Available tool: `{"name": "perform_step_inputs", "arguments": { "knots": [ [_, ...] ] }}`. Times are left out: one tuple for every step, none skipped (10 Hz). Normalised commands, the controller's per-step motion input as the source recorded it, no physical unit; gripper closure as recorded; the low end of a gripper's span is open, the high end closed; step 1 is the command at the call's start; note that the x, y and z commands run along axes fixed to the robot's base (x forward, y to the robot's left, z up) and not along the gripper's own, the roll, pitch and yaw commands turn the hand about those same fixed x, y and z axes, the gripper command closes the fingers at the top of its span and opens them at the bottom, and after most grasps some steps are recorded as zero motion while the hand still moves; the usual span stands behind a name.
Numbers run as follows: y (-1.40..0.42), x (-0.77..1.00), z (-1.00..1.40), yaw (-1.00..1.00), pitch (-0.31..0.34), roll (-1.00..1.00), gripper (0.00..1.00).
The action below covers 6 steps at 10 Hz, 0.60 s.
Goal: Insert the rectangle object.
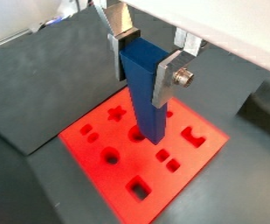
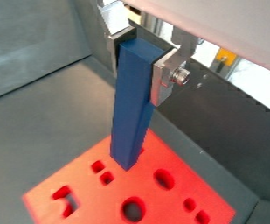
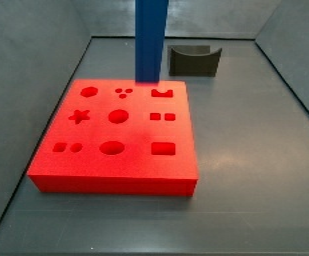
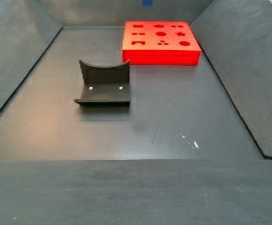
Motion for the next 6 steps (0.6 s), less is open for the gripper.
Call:
{"name": "perform_step_inputs", "arguments": {
  "knots": [
    [-0.85, 0.08, -0.11, -0.04, 0.000, -0.21, 1.00],
    [-0.76, 0.15, -0.08, -0.12, 0.000, -0.20, 1.00],
    [-0.33, 0.25, 0.00, -0.21, 0.006, 0.13, 1.00],
    [-0.10, 0.00, -0.05, 0.00, 0.000, 0.00, 1.00],
    [0.00, 0.81, -0.25, -0.31, 0.000, -0.37, 1.00],
    [0.00, 0.85, -0.10, -0.22, -0.026, -0.45, 1.00]
  ]
}}
